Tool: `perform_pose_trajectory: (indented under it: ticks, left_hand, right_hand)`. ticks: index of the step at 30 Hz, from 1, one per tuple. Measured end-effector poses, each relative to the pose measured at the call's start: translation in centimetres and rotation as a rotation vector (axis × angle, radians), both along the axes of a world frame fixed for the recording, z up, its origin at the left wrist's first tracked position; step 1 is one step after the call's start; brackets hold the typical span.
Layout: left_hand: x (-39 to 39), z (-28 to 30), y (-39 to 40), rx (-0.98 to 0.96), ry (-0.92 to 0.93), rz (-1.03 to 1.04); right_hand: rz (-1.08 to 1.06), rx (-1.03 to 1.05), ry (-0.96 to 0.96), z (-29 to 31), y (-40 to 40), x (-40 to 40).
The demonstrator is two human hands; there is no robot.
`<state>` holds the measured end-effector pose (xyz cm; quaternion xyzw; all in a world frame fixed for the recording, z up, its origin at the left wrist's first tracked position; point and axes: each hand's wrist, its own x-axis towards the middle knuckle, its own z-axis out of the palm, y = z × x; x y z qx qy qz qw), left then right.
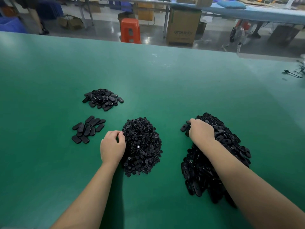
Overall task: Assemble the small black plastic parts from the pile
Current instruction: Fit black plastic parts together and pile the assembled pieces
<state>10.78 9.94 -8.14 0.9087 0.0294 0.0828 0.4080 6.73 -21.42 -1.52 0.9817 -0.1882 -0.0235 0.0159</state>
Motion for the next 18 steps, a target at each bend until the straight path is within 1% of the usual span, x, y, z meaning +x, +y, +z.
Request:
perform_pose_trajectory:
  ticks: [2,4,5,8,9,11,14,18]
  left_hand:
    - [0.0,0.0,0.0,0.003,-0.002,-0.004]
    - [0.0,0.1,-0.1,0.007,-0.005,-0.01]
    - [0.0,0.1,-0.1,0.008,-0.005,-0.013]
    - [0.0,0.1,0.0,0.014,-0.001,-0.015]
    - [0.0,0.1,0.0,0.016,-0.004,-0.016]
    - [0.0,0.0,0.0,0.017,-0.008,-0.017]
    - [0.0,0.0,-0.1,0.021,-0.006,-0.015]
    - [0.0,0.0,-0.1,0.021,-0.002,-0.018]
  right_hand:
    - [-0.014,0.084,-0.117,0.1,-0.1,0.1]
    - [-0.041,0.287,-0.228,0.4,0.2,0.5]
    - [-0.073,0.455,-0.28,0.6,0.5,0.6]
    - [-0.253,1.122,-0.396,0.7,2.7,0.7]
    - [-0.297,1.265,-0.407,0.5,3.5,0.6]
    - [-0.366,1.397,-0.421,-0.3,4.9,0.1]
    - [-0.469,1.496,-0.494,-1.9,6.8,-0.6]
    - [-0.548,1.499,-0.585,-3.9,8.8,-1.2]
